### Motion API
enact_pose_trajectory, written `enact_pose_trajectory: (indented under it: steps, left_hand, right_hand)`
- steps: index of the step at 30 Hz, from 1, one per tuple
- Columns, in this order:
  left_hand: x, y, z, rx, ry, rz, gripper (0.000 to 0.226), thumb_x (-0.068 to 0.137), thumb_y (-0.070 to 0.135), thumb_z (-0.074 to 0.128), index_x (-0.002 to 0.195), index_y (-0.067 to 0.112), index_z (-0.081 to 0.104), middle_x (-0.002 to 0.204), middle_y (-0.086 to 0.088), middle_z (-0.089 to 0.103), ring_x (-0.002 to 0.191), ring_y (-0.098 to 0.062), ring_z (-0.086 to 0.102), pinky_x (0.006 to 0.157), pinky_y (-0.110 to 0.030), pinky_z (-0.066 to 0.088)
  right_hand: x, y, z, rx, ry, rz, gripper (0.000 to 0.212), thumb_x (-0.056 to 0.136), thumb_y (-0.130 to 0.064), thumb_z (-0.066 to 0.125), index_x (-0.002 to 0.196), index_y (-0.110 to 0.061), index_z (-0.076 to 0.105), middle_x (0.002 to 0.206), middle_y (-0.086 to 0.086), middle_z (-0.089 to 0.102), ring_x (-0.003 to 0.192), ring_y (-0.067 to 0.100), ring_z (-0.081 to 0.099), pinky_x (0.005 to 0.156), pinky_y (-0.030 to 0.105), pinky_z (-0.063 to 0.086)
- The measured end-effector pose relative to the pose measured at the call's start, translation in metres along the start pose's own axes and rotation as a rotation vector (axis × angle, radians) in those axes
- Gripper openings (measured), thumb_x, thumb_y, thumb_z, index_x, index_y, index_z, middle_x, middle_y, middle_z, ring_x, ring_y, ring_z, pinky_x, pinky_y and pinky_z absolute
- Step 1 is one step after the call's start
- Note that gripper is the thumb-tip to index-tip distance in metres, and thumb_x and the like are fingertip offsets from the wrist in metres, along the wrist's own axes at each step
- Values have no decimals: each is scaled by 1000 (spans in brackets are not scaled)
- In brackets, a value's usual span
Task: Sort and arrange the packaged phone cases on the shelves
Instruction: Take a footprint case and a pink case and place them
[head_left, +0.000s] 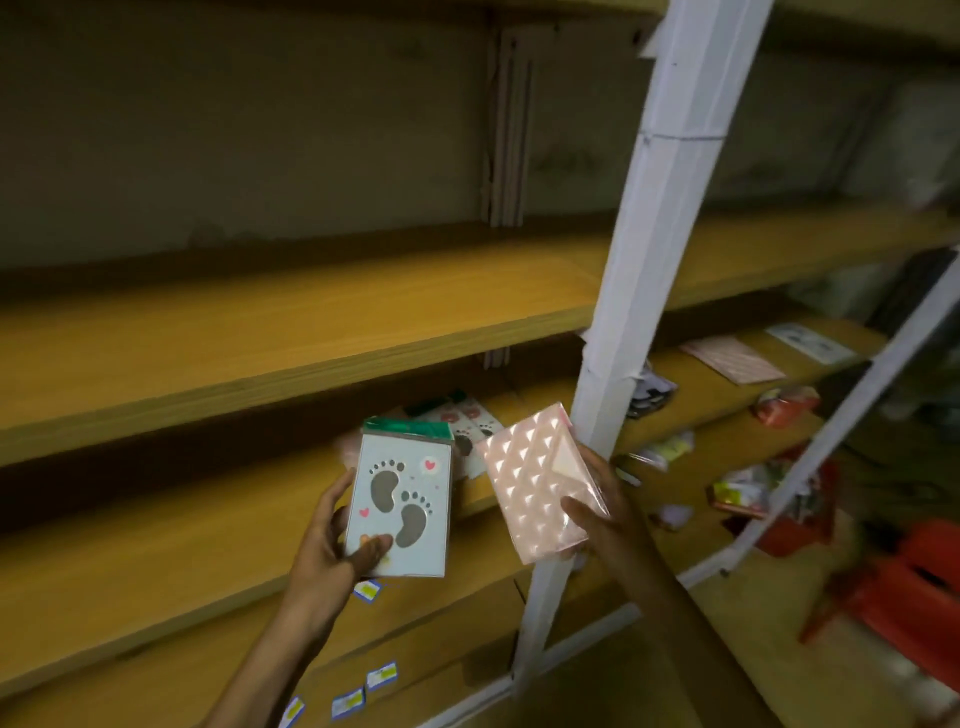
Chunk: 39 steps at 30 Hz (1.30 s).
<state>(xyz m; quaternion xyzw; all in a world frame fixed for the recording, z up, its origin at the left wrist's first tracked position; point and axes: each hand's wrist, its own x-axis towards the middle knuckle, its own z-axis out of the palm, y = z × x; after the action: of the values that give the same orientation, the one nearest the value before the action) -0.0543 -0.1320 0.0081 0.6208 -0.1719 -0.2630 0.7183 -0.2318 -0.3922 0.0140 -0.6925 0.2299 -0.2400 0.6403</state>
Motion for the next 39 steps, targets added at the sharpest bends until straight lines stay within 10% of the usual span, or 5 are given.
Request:
enact_pose_trajectory:
  steps: [5,9,14,22,39]
  left_hand:
    - [-4,-6,51,20,-180,-16,75,76,-5,70,125,48,49,109,7,72,98,-21,70,66,-43,61]
    - [-6,-13,101,26,-292,-55,73,78,-9,67,119,49,50,109,5,72,97,-22,71,68,-43,61]
    - [-5,-21,172,46,-394,-95,71,77,-10,68,118,46,51,105,10,72,93,-11,71,61,-34,60]
    - [13,-39,303,103,-472,-62,73,79,-11,67,131,35,45,116,7,64,102,-16,65,67,-41,61]
    - [93,-61,512,60,-316,38,74,79,-7,68,139,28,40,125,-5,64,105,-23,67,67,-34,61]
  right_hand:
    - [-53,2,-47,-3,250,18,60,85,-15,69,135,-38,43,130,-11,52,112,9,54,65,22,57]
    - [-85,1,-92,82,399,26,58,85,-9,67,132,-38,48,130,-8,55,112,24,59,75,48,59]
    - [-112,8,-145,141,529,3,57,85,-5,66,131,-34,51,125,-4,60,104,27,64,56,38,58]
    - [-119,14,-259,118,644,-3,55,85,-8,65,133,-32,50,128,-4,58,114,26,59,86,57,54]
    - [-10,30,-487,58,564,43,52,86,-18,68,120,-53,50,119,-26,52,89,-15,57,57,5,48]
